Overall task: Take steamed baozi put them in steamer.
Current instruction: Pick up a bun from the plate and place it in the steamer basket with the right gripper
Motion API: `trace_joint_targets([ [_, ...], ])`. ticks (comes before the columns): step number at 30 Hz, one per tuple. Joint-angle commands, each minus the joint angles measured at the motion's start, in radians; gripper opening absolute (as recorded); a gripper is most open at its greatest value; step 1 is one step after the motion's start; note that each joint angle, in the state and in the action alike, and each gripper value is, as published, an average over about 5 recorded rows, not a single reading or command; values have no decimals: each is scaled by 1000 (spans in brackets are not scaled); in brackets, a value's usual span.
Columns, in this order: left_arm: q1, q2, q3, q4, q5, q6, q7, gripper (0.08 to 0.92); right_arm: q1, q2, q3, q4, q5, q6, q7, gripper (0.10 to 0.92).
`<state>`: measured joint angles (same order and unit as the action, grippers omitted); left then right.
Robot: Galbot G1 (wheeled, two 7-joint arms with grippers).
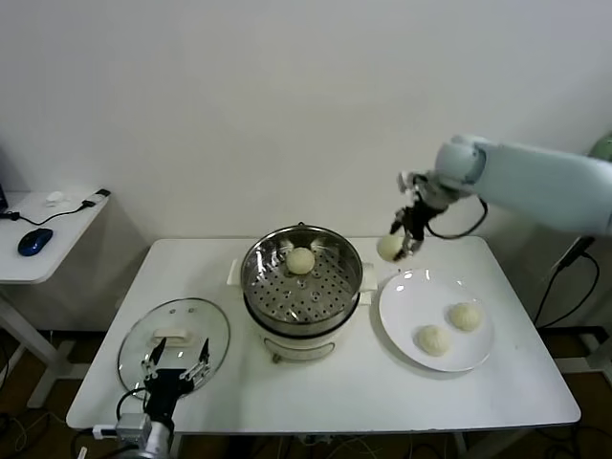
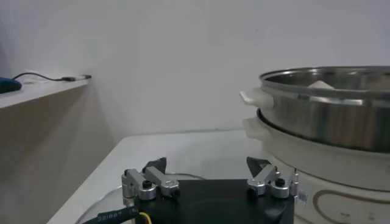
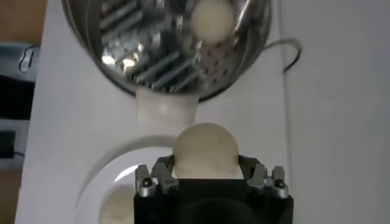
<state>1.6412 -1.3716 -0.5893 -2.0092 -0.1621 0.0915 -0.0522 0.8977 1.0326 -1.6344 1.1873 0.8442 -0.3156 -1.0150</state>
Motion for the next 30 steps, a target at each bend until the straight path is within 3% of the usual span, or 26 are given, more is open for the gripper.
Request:
trace_joint_targets([
  [1, 0, 0, 0, -6, 0, 3, 0, 823, 151, 233, 6, 151, 285, -118, 90, 696],
  [7, -1, -1, 0, -17, 0, 6, 1, 823, -37, 349, 31, 87, 248, -172, 167, 696],
  [19, 1, 0, -3, -11, -2, 3, 0, 823, -305, 454, 73, -205, 51, -178, 181, 696],
  [30, -5, -3, 0, -1, -2, 0, -2, 823, -374, 485, 110, -286, 25, -171, 184, 696],
])
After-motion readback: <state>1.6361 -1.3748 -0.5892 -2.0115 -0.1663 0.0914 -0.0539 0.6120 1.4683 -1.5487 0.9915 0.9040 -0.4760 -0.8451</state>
